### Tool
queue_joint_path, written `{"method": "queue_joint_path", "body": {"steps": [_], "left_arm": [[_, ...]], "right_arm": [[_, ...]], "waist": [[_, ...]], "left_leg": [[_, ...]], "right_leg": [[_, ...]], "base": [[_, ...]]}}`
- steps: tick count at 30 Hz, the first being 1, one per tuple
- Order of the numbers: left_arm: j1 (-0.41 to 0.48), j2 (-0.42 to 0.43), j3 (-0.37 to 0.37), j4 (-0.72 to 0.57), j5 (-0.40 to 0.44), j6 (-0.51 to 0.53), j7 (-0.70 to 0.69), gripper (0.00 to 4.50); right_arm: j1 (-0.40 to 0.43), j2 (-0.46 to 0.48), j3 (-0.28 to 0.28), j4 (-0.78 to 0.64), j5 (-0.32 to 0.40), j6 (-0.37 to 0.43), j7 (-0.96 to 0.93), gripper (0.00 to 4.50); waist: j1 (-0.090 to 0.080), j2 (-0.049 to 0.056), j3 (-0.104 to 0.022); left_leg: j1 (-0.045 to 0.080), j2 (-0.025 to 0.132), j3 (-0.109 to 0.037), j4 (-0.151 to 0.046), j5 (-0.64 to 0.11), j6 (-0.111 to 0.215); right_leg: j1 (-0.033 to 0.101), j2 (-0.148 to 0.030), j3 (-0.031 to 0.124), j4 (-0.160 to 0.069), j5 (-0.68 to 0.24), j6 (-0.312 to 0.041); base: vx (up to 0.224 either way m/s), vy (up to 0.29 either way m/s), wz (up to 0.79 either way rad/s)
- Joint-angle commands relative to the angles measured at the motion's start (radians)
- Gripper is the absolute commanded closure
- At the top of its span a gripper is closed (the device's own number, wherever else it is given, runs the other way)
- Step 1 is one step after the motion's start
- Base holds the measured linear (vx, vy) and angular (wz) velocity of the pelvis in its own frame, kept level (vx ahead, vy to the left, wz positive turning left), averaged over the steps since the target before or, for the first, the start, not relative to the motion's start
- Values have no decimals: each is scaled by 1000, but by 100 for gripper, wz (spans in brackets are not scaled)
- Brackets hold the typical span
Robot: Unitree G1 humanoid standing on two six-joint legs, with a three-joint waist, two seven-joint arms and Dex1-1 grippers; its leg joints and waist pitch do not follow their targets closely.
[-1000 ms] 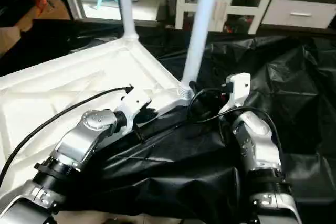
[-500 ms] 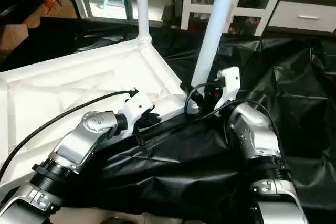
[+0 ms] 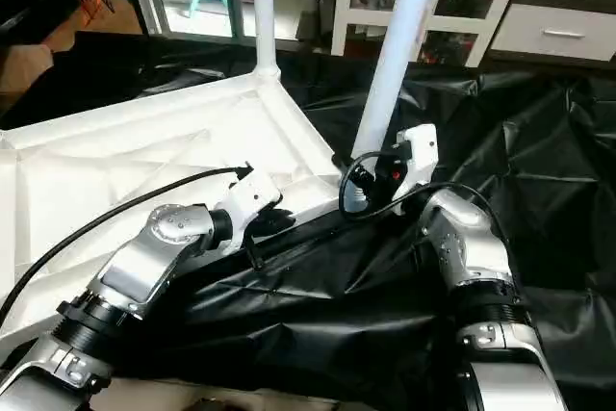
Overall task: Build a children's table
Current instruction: Insert table leg to table base
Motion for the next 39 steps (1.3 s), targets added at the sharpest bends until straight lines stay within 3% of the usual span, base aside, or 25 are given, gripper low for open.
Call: {"method": "queue_joint_path", "body": {"steps": [1, 12, 23, 27, 28, 33, 37, 39], "left_arm": [[18, 0, -28, -20, 0, -4, -18, 450], [26, 5, -36, -25, 5, -5, -24, 450], [27, 10, -40, -25, 9, -9, -31, 450], [29, 16, -41, -22, 11, -19, -34, 450], [30, 18, -40, -21, 10, -22, -34, 450], [35, 21, -40, -29, 8, -24, -36, 450], [39, 21, -44, -32, 6, -31, -37, 450], [41, 23, -46, -34, 6, -34, -41, 450]], "right_arm": [[-31, -4, -11, 12, -5, -1, 12, 131], [-56, 2, -12, 64, -13, -25, 33, 235], [-51, 2, -12, 71, -24, -41, 55, 251], [-54, 22, -78, 72, 47, 25, 31, 251], [-70, 35, -138, 95, 94, 62, -22, 251], [-87, 46, -211, 150, 117, 54, -146, 261], [-19, 29, -118, 77, 23, -5, -58, 261], [-3, 27, -105, 56, 16, -1, -36, 261]], "waist": [[-1, -24, -84], [0, -27, -87], [1, -26, -91], [0, -25, -91], [0, -25, -91], [0, -23, -91], [3, -27, -92], [3, -29, -92]], "left_leg": [[38, 103, -53, -67, 116, 171], [37, 102, -52, -63, 105, 166], [37, 101, -52, -59, 122, 173], [36, 101, -53, -59, 123, 177], [37, 101, -52, -60, 131, 179], [39, 101, -51, -61, 122, 160], [37, 99, -50, -57, 139, 163], [37, 99, -51, -57, 143, 168]], "right_leg": [[42, -63, 21, -31, 77, -314], [42, -63, 20, -29, 61, -313], [43, -62, 19, -25, 86, -317], [44, -62, 20, -24, 90, -318], [44, -62, 21, -25, 97, -320], [39, -59, 17, -24, 68, -317], [40, -60, 17, -20, 89, -307], [42, -62, 18, -21, 95, -305]], "base": [[0, 0, 0], [0, 0, 0], [0, 0, 0], [0, 0, 0], [0, 0, 0], [0, 0, 0], [0, 0, 0], [0, 0, 0]]}}
